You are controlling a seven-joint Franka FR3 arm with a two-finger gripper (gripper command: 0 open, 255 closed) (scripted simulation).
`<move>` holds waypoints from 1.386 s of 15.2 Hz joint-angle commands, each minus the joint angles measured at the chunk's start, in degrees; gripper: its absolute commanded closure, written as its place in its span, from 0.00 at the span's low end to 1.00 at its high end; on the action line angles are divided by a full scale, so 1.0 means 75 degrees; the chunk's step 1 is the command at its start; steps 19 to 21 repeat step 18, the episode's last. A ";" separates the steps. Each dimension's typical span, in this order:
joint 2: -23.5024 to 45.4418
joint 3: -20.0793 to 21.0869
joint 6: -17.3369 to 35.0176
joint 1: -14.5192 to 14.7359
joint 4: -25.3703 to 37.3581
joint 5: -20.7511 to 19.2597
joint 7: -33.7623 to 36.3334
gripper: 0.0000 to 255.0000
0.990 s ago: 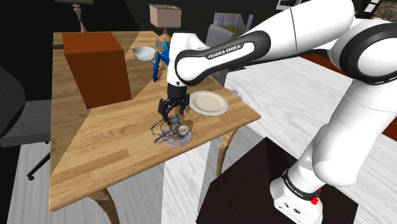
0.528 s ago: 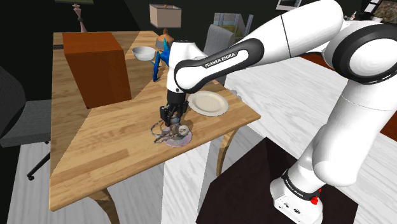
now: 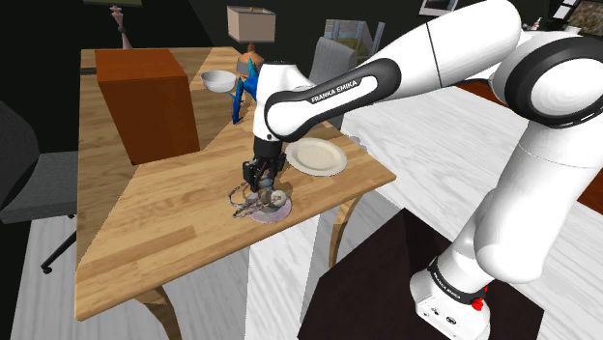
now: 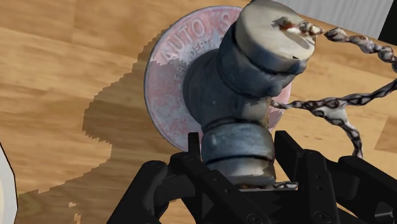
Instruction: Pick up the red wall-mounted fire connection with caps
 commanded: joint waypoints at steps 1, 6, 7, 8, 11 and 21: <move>-0.0002 -0.0003 -0.0002 -0.0010 -0.0016 0.0008 -0.0021 1.00; -0.0252 0.0001 -0.0470 -0.0030 0.0208 0.0036 0.0010 1.00; -0.0297 0.0002 -0.0564 -0.0034 0.0258 0.0041 0.0017 1.00; -0.0342 0.0002 -0.0658 -0.0037 0.0309 0.0045 0.0024 1.00; -0.0466 0.0002 -0.0943 -0.0048 0.0473 0.0056 0.0047 1.00; -0.0648 -0.0001 -0.1436 -0.0063 0.0790 0.0069 0.0090 1.00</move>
